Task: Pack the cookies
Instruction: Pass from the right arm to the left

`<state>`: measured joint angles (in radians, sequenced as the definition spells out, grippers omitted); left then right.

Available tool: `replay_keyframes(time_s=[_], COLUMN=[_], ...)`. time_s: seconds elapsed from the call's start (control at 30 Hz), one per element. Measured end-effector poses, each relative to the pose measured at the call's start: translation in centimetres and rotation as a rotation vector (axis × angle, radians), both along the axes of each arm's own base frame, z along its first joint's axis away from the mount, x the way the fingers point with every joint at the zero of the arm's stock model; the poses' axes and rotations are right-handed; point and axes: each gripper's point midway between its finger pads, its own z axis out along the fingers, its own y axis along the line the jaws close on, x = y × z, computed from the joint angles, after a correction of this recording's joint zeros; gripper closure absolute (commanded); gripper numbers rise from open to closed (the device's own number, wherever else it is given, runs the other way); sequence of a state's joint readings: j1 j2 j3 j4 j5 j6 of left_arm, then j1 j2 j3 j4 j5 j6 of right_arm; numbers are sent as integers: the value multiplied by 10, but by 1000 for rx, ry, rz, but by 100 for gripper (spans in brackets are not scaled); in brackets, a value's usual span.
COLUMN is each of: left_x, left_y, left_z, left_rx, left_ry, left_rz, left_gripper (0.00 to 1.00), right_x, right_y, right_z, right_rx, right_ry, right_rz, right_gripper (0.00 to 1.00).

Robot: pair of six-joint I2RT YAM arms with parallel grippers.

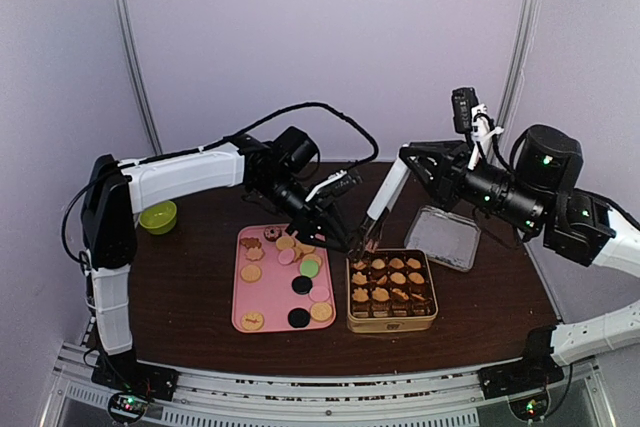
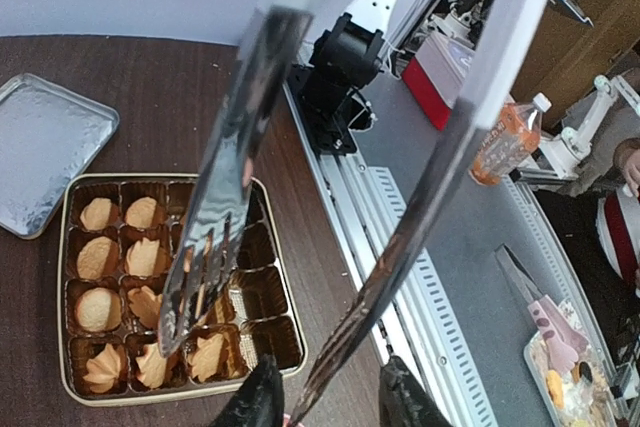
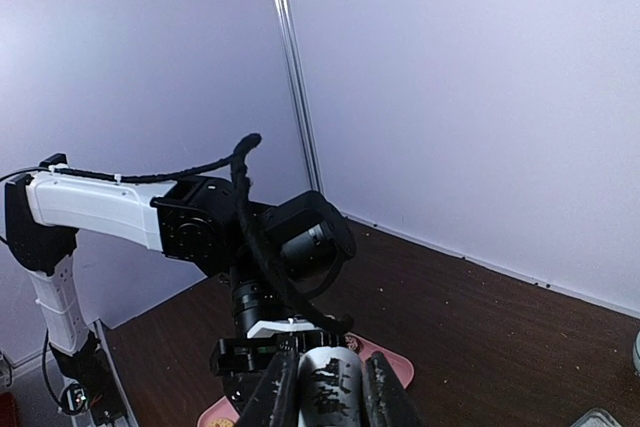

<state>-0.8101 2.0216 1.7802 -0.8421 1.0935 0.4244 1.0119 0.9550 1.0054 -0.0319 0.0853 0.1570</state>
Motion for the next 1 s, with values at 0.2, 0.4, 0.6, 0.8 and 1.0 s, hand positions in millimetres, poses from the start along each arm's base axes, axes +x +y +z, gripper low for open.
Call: replay_keyframes(time_s=[0.2, 0.4, 0.6, 0.8, 1.0], left_x=[-11, -24, -25, -21, -14], left_y=[9, 14, 24, 33, 38], left_z=[-1, 8, 13, 12, 26], left_rx=[4, -38, -5, 33, 23], left_ry=[13, -13, 5, 12, 0], left_rz=[-46, -104, -88, -64, -39], left_gripper=[100, 100, 100, 100, 100], right_x=[3, 10, 4, -3, -10], right_y=[5, 5, 12, 16, 11], right_z=[10, 14, 7, -12, -46], right_rx=[75, 134, 157, 162, 146], right_ry=[-15, -11, 20, 83, 156], right_rz=[1, -16, 43, 110, 148], right_gripper=[81, 52, 23, 17, 15])
